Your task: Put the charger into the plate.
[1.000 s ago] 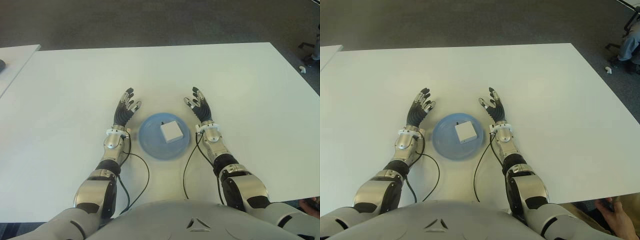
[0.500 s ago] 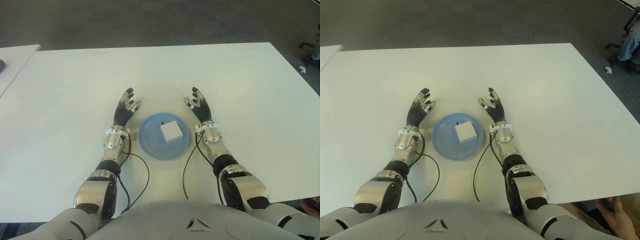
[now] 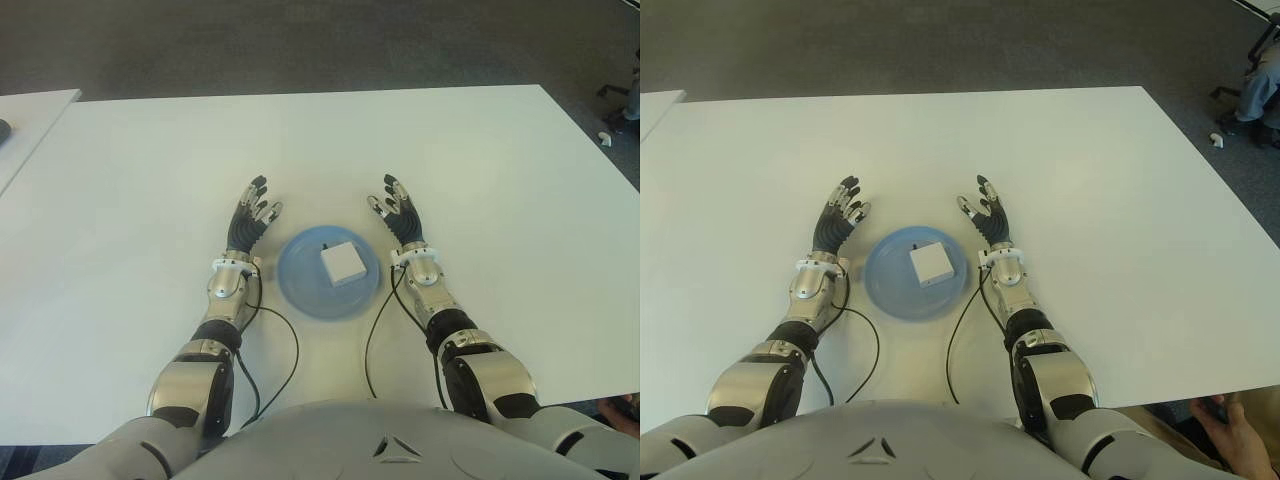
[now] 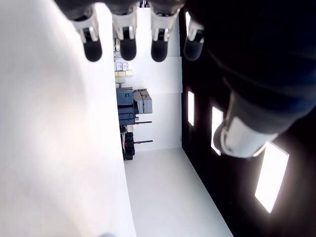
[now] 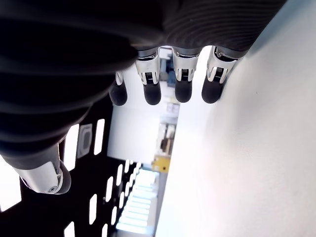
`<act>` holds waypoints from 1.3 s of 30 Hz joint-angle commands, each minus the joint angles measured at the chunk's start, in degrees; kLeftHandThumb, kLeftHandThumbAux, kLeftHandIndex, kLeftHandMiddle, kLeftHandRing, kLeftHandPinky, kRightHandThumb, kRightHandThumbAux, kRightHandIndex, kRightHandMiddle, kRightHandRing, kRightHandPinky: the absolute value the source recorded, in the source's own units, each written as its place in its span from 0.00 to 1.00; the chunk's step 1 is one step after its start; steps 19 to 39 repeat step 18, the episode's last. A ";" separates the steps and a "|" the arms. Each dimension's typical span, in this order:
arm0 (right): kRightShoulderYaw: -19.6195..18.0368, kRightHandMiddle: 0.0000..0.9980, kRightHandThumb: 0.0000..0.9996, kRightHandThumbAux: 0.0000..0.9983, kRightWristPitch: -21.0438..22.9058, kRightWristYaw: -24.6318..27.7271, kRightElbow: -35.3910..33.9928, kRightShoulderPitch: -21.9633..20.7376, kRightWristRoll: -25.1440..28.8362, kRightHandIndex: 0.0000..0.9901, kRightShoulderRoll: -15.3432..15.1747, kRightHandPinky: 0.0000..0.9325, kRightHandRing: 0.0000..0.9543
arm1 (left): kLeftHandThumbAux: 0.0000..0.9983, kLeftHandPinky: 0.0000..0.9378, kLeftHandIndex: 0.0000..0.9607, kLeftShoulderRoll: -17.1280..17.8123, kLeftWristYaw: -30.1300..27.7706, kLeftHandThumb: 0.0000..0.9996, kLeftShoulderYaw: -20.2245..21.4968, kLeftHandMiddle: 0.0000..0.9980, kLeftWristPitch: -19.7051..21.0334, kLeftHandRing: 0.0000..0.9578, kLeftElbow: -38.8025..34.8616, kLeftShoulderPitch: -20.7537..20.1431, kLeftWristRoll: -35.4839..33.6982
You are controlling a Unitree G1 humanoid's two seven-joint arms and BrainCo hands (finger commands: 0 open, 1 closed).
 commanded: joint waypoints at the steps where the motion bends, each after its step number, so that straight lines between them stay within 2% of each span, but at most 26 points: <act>1: 0.72 0.00 0.00 0.53 5.29 0.14 4.35 7.76 -0.14 0.00 1.20 0.00 0.00 | 0.67 0.00 0.00 -0.78 1.01 0.06 0.14 0.00 11.15 0.00 3.01 4.62 0.36; 39: 1.00 0.00 0.00 0.53 5.76 0.19 3.31 8.54 -0.32 0.00 1.20 0.00 0.00 | 0.67 0.00 0.00 -0.84 1.21 0.06 0.56 0.00 11.41 0.00 3.23 4.44 0.55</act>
